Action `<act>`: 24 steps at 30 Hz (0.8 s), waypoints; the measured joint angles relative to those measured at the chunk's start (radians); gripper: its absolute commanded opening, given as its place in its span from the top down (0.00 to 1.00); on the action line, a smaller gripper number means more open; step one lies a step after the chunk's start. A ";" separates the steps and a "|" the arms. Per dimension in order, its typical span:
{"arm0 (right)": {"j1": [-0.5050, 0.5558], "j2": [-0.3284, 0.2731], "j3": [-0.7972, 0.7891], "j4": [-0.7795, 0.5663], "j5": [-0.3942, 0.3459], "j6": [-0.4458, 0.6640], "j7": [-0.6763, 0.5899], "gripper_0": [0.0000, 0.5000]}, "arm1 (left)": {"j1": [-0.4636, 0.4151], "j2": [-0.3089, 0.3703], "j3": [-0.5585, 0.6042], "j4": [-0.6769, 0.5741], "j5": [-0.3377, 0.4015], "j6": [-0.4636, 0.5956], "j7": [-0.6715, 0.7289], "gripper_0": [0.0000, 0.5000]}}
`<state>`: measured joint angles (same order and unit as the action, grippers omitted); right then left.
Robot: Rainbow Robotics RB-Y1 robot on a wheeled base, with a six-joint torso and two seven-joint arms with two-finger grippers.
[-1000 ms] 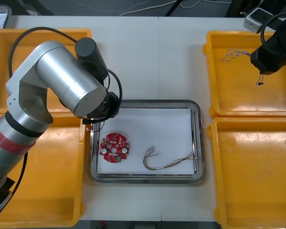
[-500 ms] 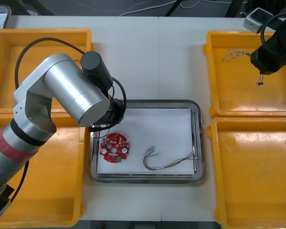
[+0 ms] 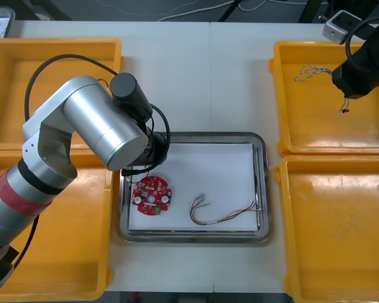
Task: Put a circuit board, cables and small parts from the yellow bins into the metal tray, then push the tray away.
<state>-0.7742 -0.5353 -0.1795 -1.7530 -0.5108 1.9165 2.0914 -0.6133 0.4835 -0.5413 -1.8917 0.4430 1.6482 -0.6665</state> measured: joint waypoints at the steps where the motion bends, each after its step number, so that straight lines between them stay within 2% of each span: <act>1: 0.000 0.000 0.000 0.000 0.000 0.000 0.000 1.00 | 0.000 0.000 0.000 0.006 -0.003 -0.006 0.000 1.00; 16: 0.000 0.000 0.000 0.000 0.000 0.000 0.000 1.00 | 0.000 -0.017 -0.037 0.084 -0.058 -0.078 0.000 1.00; 24: 0.000 0.000 0.000 0.000 0.000 0.000 0.000 1.00 | 0.000 -0.020 -0.050 0.097 -0.062 -0.091 0.000 1.00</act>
<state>-0.7741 -0.5353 -0.1795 -1.7530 -0.5111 1.9165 2.0914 -0.6133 0.4638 -0.5913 -1.7947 0.3813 1.5577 -0.6665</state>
